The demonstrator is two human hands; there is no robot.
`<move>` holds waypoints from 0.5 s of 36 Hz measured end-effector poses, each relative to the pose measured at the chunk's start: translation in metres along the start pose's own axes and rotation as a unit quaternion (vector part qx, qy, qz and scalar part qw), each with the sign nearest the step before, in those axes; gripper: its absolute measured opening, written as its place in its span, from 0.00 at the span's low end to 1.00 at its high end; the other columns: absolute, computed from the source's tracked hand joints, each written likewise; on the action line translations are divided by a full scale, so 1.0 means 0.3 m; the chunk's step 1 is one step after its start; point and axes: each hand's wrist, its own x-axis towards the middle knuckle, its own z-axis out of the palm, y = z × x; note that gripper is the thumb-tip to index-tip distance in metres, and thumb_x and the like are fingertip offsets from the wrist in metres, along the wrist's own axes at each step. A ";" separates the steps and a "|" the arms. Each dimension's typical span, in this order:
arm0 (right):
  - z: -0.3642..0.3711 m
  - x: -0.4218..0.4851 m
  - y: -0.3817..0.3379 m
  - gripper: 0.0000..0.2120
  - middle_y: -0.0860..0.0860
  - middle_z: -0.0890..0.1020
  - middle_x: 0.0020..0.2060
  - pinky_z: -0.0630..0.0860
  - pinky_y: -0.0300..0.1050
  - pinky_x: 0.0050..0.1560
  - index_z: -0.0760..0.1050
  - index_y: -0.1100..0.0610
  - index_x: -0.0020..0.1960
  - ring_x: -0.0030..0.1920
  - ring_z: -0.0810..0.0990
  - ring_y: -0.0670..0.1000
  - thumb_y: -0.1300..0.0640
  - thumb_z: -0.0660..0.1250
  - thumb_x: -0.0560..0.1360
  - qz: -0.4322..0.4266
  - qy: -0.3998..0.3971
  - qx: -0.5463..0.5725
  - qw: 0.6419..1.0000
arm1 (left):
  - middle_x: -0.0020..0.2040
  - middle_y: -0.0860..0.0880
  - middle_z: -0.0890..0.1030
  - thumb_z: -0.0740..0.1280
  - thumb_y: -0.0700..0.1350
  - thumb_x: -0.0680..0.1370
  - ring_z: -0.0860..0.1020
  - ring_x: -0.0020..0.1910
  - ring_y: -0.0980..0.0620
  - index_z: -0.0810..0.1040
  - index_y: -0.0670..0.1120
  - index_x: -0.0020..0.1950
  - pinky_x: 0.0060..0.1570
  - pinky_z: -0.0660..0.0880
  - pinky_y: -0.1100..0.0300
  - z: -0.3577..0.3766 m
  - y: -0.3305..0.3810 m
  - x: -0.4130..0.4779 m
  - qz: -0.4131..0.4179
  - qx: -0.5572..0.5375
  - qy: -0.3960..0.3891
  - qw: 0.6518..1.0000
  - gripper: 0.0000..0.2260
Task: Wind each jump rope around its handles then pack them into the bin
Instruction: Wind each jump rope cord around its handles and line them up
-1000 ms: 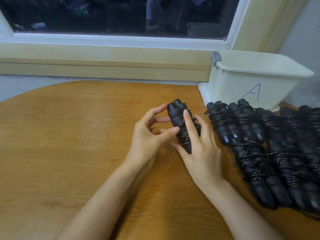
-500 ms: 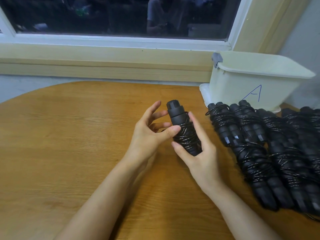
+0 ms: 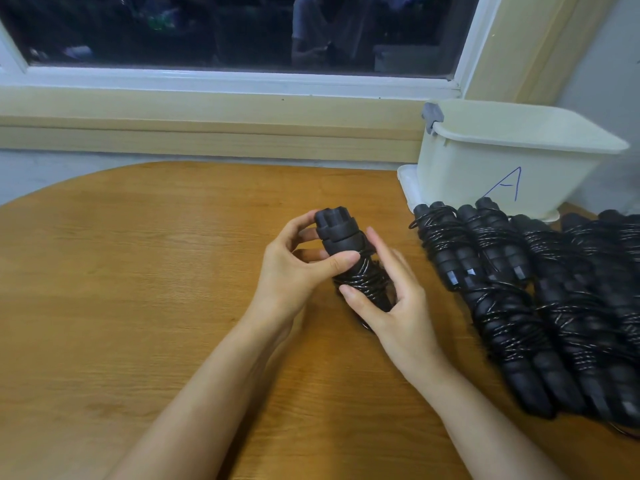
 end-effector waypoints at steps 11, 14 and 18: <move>-0.005 -0.002 -0.008 0.32 0.41 0.75 0.68 0.69 0.32 0.63 0.63 0.47 0.75 0.69 0.72 0.40 0.55 0.71 0.75 0.028 -0.023 0.063 0.997 | 0.58 0.43 0.82 0.77 0.46 0.63 0.83 0.54 0.49 0.71 0.51 0.68 0.50 0.79 0.60 -0.002 -0.002 0.001 -0.008 -0.040 -0.043 0.998 0.34; -0.009 0.001 -0.018 0.31 0.37 0.76 0.65 0.69 0.30 0.62 0.63 0.48 0.75 0.68 0.73 0.38 0.56 0.71 0.75 0.045 -0.033 0.101 0.993 | 0.58 0.40 0.81 0.77 0.47 0.63 0.81 0.56 0.43 0.72 0.51 0.67 0.53 0.80 0.57 -0.006 -0.003 0.005 -0.007 -0.044 -0.039 0.998 0.33; -0.019 0.010 -0.023 0.30 0.30 0.77 0.61 0.71 0.29 0.59 0.64 0.47 0.73 0.66 0.74 0.37 0.56 0.69 0.73 0.071 -0.051 0.144 0.986 | 0.57 0.38 0.80 0.78 0.47 0.63 0.81 0.53 0.39 0.73 0.50 0.65 0.52 0.80 0.56 -0.011 -0.007 0.010 -0.006 -0.044 -0.024 0.999 0.32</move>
